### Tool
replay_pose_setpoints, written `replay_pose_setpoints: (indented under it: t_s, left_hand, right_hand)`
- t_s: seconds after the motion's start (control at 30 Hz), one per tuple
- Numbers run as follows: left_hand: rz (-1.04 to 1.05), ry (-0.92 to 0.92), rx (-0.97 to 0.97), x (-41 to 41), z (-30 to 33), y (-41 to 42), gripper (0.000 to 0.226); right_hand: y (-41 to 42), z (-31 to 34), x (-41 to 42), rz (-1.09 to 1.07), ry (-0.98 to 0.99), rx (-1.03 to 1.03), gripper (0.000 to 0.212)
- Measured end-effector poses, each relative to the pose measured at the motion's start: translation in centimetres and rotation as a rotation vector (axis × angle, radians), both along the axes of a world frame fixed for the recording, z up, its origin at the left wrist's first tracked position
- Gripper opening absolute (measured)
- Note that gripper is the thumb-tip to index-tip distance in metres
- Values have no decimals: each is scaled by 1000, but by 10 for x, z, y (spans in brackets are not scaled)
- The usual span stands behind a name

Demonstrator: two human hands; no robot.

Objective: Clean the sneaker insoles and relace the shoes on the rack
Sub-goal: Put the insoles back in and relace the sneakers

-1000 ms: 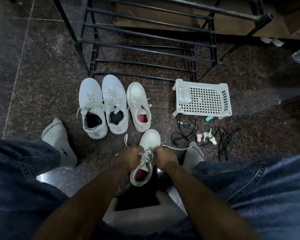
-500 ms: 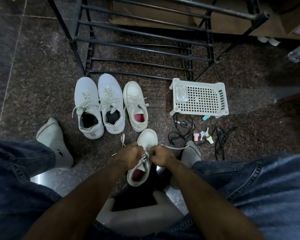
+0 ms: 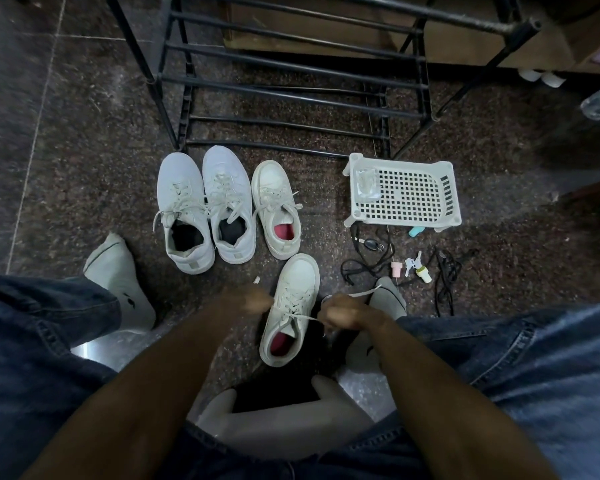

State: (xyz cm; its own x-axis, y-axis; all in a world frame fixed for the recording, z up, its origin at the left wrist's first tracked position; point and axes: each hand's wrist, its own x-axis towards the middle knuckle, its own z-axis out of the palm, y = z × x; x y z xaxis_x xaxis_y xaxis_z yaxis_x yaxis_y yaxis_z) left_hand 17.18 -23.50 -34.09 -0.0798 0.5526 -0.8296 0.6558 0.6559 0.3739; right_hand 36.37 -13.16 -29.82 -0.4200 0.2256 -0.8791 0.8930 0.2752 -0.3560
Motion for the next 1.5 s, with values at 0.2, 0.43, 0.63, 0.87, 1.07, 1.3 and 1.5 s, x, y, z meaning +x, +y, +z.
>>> replay_pose_setpoints:
  t_s: [0.2, 0.43, 0.63, 0.87, 1.07, 1.3, 1.5]
  left_hand:
    - [866, -589, 166, 7, 25, 12, 34]
    - [1688, -898, 174, 62, 21, 20, 16]
    - [1587, -563, 178, 55, -6, 6, 30]
    - [561, -366, 381, 70, -6, 3, 53]
    - [575, -438, 268, 67, -16, 3, 19]
    - [841, -490, 210, 62, -9, 10, 27]
    - [983, -511, 158, 58, -21, 9, 25]
  right_hand:
    - [8, 18, -13, -716, 299, -118, 17]
    - [-18, -1, -28, -1515, 560, -499, 29]
    - [-12, -22, -15, -1667, 398, -382, 30]
    - [-5, -14, -25, -1748, 322, -561, 32]
    - [5, 7, -40, -1720, 447, -594, 23]
    - [-21, -11, -33, -1067, 291, -39, 31]
    - [-23, -18, -23, -849, 266, 121, 25]
